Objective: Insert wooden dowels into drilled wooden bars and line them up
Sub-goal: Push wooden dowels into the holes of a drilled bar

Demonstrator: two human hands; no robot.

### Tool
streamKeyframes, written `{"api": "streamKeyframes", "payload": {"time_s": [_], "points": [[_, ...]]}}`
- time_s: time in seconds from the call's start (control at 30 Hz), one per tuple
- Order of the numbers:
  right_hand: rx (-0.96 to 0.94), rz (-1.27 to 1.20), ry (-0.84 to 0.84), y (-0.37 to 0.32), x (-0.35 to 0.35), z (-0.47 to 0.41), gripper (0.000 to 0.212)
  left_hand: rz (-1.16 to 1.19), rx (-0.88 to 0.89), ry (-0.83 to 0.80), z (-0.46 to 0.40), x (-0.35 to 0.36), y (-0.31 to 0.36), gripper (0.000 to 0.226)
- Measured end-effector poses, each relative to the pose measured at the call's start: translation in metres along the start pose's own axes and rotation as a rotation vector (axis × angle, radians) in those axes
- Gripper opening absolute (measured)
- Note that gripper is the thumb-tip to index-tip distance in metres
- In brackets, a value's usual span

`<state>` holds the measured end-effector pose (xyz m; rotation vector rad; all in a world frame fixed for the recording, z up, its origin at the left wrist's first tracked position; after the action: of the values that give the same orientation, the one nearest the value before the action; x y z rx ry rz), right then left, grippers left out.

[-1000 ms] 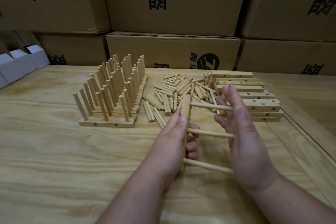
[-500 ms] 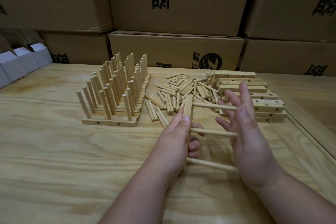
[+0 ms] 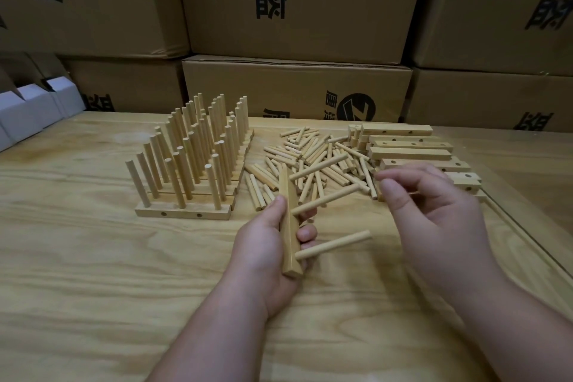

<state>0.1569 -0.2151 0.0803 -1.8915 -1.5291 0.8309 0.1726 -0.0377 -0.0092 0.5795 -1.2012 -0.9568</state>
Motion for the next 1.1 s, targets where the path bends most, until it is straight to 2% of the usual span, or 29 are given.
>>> {"api": "streamKeyframes", "payload": {"time_s": [0.13, 0.37, 0.47, 0.6, 0.7, 0.8, 0.97, 1.1], "points": [[0.007, 0.048, -0.148, -0.005, 0.008, 0.000, 0.019, 0.014, -0.012, 0.005, 0.003, 0.002, -0.001, 0.035], [0.040, 0.081, -0.287, -0.009, 0.008, -0.003, 0.030, -0.001, -0.034, -0.033, 0.005, 0.005, -0.001, 0.032], [0.006, 0.167, -0.347, -0.018, 0.009, -0.003, 0.029, -0.049, -0.087, -0.112, 0.009, 0.009, -0.003, 0.042], [-0.121, 0.318, -0.392, -0.040, 0.009, -0.010, 0.020, -0.077, -0.171, -0.303, 0.019, 0.020, -0.005, 0.068], [-0.156, 0.343, -0.462, -0.055, 0.011, -0.021, 0.019, -0.068, -0.185, -0.385, 0.023, 0.022, -0.004, 0.083], [-0.182, 0.383, -0.570, -0.068, 0.016, -0.038, 0.016, -0.100, -0.205, -0.355, 0.021, 0.020, -0.006, 0.085], [-0.114, 0.447, -0.716, -0.086, 0.022, -0.064, 0.018, -0.099, -0.228, -0.261, 0.017, 0.015, -0.010, 0.067], [-0.097, 0.525, -0.828, -0.104, 0.038, -0.080, 0.022, -0.071, -0.225, -0.281, 0.017, 0.015, -0.011, 0.059]]}}
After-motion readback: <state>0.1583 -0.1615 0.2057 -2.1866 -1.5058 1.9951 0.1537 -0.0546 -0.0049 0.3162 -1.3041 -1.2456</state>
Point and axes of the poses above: each hand's wrist, its own z-axis away from the middle knuckle, its own x-axis out of the palm, y = z × x, the point moved 7 cm from there along -z, towards the middle knuckle, and after that the axes turned 15 degrees about -z, right-handed, at the moved point
